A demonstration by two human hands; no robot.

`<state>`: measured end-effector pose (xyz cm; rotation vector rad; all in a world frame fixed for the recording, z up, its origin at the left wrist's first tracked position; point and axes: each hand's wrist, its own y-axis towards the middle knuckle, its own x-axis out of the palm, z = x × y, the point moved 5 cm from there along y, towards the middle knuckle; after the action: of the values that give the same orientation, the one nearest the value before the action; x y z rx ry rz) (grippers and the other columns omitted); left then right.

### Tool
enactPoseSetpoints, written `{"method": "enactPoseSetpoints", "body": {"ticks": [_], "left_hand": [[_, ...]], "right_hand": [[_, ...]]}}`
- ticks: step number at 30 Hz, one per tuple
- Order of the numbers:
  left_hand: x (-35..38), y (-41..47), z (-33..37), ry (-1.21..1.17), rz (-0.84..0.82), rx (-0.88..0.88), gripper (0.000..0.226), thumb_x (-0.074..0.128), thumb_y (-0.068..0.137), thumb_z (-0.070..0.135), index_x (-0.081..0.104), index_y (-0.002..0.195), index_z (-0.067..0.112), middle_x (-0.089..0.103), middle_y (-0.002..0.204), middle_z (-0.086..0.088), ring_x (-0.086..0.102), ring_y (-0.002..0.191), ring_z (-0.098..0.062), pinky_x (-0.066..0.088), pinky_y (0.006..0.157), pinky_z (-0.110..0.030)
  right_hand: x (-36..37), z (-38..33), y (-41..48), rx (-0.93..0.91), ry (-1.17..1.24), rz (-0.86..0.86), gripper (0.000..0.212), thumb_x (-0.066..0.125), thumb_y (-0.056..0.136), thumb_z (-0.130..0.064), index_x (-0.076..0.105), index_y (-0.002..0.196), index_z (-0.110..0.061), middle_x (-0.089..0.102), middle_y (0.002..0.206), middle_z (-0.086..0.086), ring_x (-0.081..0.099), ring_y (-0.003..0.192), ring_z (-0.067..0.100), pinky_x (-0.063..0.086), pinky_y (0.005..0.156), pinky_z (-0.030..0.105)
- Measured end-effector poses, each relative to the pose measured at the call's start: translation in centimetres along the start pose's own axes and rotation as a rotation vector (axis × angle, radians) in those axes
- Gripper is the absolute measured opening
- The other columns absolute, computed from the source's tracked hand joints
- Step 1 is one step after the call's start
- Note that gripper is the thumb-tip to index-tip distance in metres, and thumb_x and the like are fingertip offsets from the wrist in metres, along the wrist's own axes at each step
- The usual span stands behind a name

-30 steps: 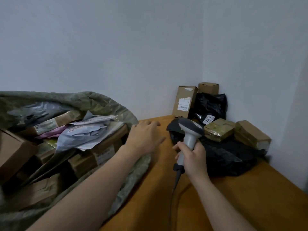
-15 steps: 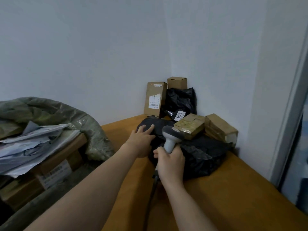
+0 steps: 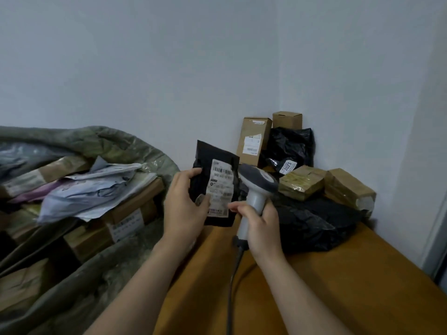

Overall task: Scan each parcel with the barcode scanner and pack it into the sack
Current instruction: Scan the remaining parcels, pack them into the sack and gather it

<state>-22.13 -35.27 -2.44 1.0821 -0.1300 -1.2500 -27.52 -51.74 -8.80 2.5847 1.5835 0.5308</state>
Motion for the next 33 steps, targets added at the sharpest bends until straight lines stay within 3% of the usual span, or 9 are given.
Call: {"method": "enactPoseSetpoints", "body": {"ticks": [3,5,10,14,19,22,24,26,33], "left_hand": [[-2.7,-3.5,-1.8,-0.118,0.063,-0.116,0.063,0.078,0.087,0.000,0.054,0.139,0.026,0.055,0.128,0.013,0.054,0.123,-0.004,0.053,0.102,-0.028],[-3.4,-5.4,-2.9,-0.168,0.055,-0.158,0.066,0.075,0.088,-0.001,0.051,0.142,0.028,0.055,0.132,0.013,0.055,0.127,-0.004,0.055,0.104,-0.036],[-3.9,-6.3,-5.5,-0.282,0.066,-0.270,0.072,0.074,0.091,0.003,0.044,0.150,0.033,0.052,0.145,0.012,0.051,0.136,-0.009,0.052,0.109,-0.043],[-3.5,-6.4,-6.0,-0.320,-0.020,-0.279,0.072,0.071,0.089,-0.006,0.047,0.143,0.036,0.054,0.137,0.019,0.052,0.130,0.001,0.055,0.105,-0.040],[-2.6,-6.4,-6.3,-0.334,-0.229,-0.252,0.079,0.075,0.085,-0.008,0.052,0.142,0.041,0.055,0.139,0.021,0.052,0.130,0.003,0.055,0.105,-0.036],[-2.2,-6.5,-6.5,-0.281,-0.226,-0.235,0.085,0.079,0.083,-0.007,0.048,0.151,0.034,0.052,0.146,0.017,0.046,0.133,0.005,0.047,0.110,-0.022],[-2.3,-6.5,-6.7,-0.238,-0.206,-0.222,0.086,0.080,0.082,-0.007,0.047,0.153,0.030,0.051,0.147,0.015,0.045,0.134,0.005,0.039,0.106,-0.007],[-2.5,-6.6,-7.0,-0.195,-0.179,-0.216,0.085,0.079,0.082,-0.008,0.048,0.152,0.028,0.052,0.147,0.014,0.045,0.135,0.004,0.034,0.102,-0.001],[-3.1,-6.8,-7.1,-0.130,-0.122,-0.212,0.083,0.077,0.081,-0.009,0.049,0.149,0.029,0.054,0.144,0.014,0.047,0.134,0.000,0.041,0.112,-0.023]], "right_hand": [[1.5,-0.1,-1.1,-0.037,0.028,-0.162,0.030,0.060,0.078,-0.024,0.079,0.095,-0.009,0.077,0.105,0.000,0.069,0.099,0.003,0.053,0.076,0.014],[2.2,0.0,-1.6,-0.046,0.033,-0.236,0.031,0.060,0.078,-0.022,0.079,0.100,-0.011,0.076,0.110,-0.005,0.068,0.107,0.004,0.054,0.081,0.017],[3.1,0.5,-2.0,-0.049,0.018,-0.310,0.040,0.061,0.074,-0.018,0.074,0.111,-0.009,0.076,0.113,-0.004,0.068,0.111,0.008,0.053,0.085,0.021],[3.4,0.9,-2.1,-0.006,0.011,-0.367,0.039,0.057,0.074,-0.014,0.074,0.107,-0.003,0.078,0.106,0.001,0.071,0.107,0.012,0.053,0.084,0.022],[3.6,0.7,-2.2,0.006,0.023,-0.395,0.032,0.055,0.077,-0.013,0.081,0.092,-0.023,0.077,0.104,0.017,0.072,0.104,0.031,0.056,0.097,0.039],[3.4,0.8,-2.2,0.046,0.050,-0.414,0.023,0.054,0.074,-0.010,0.073,0.088,-0.010,0.074,0.085,0.020,0.072,0.075,0.032,0.060,0.075,0.039],[3.2,1.0,-2.3,0.113,0.068,-0.408,0.025,0.056,0.071,-0.010,0.069,0.092,-0.006,0.061,0.068,0.021,0.057,0.050,0.030,0.052,0.054,0.036],[3.0,1.2,-2.4,0.167,0.073,-0.417,0.036,0.056,0.070,-0.009,0.070,0.103,-0.008,0.052,0.064,0.021,0.047,0.043,0.026,0.046,0.047,0.031],[3.4,1.2,-2.9,0.262,0.066,-0.464,0.043,0.056,0.068,-0.009,0.062,0.110,-0.002,0.049,0.064,0.019,0.045,0.042,0.026,0.043,0.043,0.028]]}}
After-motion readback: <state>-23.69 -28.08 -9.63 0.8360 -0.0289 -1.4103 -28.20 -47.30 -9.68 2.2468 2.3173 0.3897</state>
